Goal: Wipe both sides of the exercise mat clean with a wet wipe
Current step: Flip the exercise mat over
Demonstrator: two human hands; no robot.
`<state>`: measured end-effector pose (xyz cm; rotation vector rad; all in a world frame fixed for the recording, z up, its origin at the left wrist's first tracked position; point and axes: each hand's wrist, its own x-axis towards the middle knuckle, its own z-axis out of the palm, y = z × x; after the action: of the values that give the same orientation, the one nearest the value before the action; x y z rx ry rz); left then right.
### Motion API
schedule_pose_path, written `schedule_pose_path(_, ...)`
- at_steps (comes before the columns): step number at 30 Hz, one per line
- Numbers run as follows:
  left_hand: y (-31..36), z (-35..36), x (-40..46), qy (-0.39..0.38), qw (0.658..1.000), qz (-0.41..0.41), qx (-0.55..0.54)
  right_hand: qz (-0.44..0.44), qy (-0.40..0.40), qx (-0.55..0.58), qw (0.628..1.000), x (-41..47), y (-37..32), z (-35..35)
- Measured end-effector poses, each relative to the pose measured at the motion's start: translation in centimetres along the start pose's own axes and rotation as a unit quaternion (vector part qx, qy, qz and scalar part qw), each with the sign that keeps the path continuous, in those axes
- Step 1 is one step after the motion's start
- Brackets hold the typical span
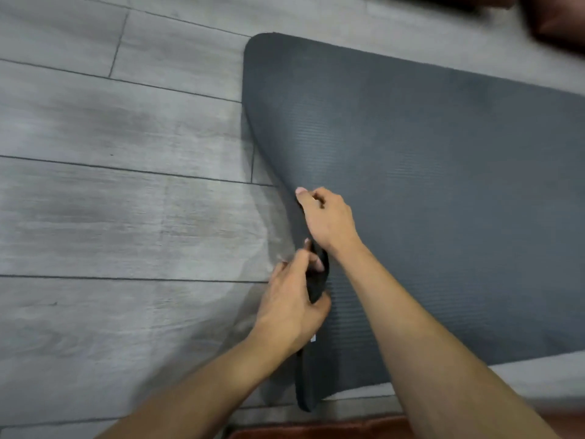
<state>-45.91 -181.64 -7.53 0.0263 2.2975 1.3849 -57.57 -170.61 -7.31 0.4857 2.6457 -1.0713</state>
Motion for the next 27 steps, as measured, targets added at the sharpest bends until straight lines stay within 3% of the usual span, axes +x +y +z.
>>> schedule_pose_path(3, 3.1, 0.8, 0.8, -0.056, 0.996, 0.075, 0.008, -0.019, -0.038, -0.118, 0.992, 0.2, -0.1, -3.8)
schedule_pose_path(6, 5.1, 1.4, 1.8, -0.101, 0.986, 0.134, 0.019, -0.009, 0.009, -0.18, 0.983, 1.0, 1.5, -8.7)
schedule_pose_path(9, 5.9, 2.4, 3.8, -0.052, 0.99, 0.131, 0.033, 0.061, 0.071, -0.192, 0.977, 1.8, 5.1, -14.9)
schedule_pose_path(11, 6.5, 3.4, 5.6, -0.018, 0.992, 0.102, 0.068, 0.112, 0.114, -0.204, 0.966, 2.0, 8.7, -18.9)
schedule_pose_path(15, 8.2, 6.0, 9.9, -0.062, 0.986, -0.001, 0.152, 0.179, 0.178, -0.213, 0.944, 1.9, 16.0, -25.6)
schedule_pose_path(20, 11.0, 11.1, 13.5, -0.108, 0.969, -0.121, 0.185, 0.205, 0.194, -0.216, 0.935, 3.7, 24.2, -30.1)
schedule_pose_path(24, 14.2, 17.0, 13.5, -0.133, 0.962, -0.188, 0.15, 0.198, 0.196, -0.201, 0.939, 4.3, 29.7, -32.9)
schedule_pose_path(27, 15.9, 21.0, 13.1, -0.095, 0.967, -0.226, 0.071, 0.2, 0.191, -0.166, 0.946, 4.1, 33.1, -35.1)
